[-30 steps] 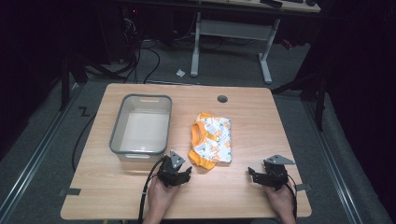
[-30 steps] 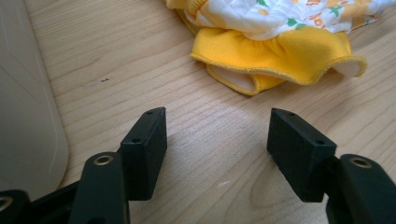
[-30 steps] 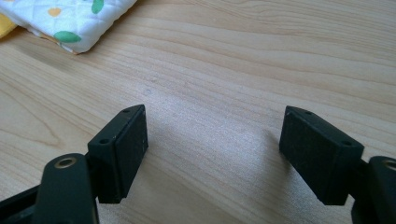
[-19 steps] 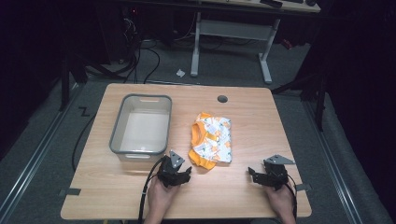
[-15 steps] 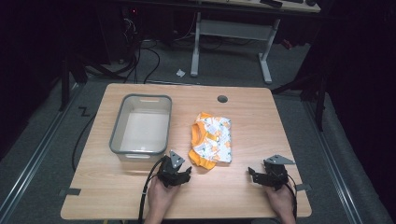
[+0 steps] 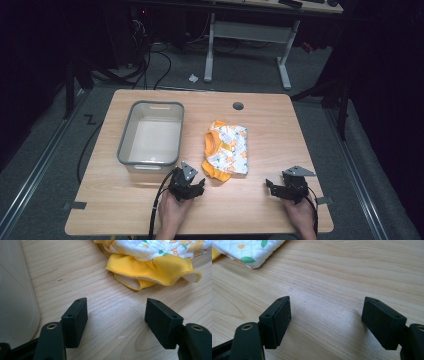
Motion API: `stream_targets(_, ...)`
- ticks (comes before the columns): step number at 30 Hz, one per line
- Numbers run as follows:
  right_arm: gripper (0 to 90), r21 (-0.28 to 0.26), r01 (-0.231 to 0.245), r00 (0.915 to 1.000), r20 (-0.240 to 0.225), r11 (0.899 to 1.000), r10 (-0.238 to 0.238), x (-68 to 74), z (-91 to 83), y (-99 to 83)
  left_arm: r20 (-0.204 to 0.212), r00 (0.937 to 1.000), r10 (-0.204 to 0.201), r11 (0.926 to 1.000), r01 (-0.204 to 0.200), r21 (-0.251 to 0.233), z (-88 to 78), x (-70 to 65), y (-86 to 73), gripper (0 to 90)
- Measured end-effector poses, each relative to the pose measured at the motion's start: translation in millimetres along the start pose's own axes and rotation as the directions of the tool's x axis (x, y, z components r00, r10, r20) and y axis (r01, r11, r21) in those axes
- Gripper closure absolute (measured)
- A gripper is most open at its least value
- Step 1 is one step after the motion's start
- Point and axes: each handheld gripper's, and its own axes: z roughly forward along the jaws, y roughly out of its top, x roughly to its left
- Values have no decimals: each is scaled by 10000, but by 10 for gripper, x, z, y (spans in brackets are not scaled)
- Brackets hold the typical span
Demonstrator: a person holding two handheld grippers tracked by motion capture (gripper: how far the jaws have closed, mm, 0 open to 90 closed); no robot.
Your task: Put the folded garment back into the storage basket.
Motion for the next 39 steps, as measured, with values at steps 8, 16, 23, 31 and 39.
stream_targets(8, 239, 11, 5, 10000, -1, 10000, -5, 1, -1, 0, -55, 10000, -43, 10000, 43, 5, 1, -2, 1, 339)
stream_targets(16, 239, -3, 12, 10000, -22, 10000, -12, 3, -1, 0, -73, 10000, -44, 10000, 44, 37, 2, -8, 4, 331)
stream_targets(23, 239, -2, 19, 10000, -26, 10000, -19, 3, -2, -1, 40, 10000, 23, 9999, -22, -127, -71, -24, 49, 331)
stream_targets(31, 239, -2, 14, 10000, -30, 10000, -14, 3, -1, 0, 326, 9992, 239, 9985, -223, -491, -156, -101, 172, 326)
stream_targets(39, 239, -2, 18, 10000, -29, 10000, -18, 3, -1, 0, 648, 9977, 180, 9974, -134, -710, -177, -121, 265, 325)
